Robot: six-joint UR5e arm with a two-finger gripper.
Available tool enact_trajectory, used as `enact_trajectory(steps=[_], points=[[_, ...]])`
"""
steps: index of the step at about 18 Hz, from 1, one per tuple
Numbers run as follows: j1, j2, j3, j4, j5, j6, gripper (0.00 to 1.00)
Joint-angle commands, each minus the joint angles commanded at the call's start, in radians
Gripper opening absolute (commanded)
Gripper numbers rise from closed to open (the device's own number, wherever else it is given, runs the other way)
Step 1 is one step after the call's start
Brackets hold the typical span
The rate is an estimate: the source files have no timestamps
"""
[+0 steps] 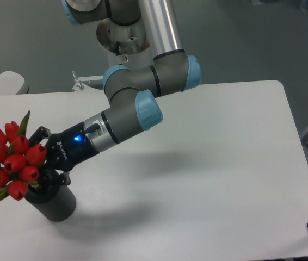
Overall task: Insert the flowers into the vase
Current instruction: 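Lower the bouquet so the stems slide into the vase, then open the gripper to release the tulip stems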
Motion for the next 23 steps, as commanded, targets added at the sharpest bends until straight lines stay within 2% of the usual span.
enact_trajectory(steps=[9,14,18,21,23], points=[[0.002,-0.017,-0.035,0.000,0.000,0.038,0.47],[0.002,-0.028,-0.049,0.000,0.002,0.038,0.70],[0.002,-0.037,-0.049,0.000,0.002,0.038,0.82],[0.003,-0.038,-0.049,0.000,0.002,0.038,1.00],[0.008,-0.038,-0.055,0.000,0.002,0.040,1.00]])
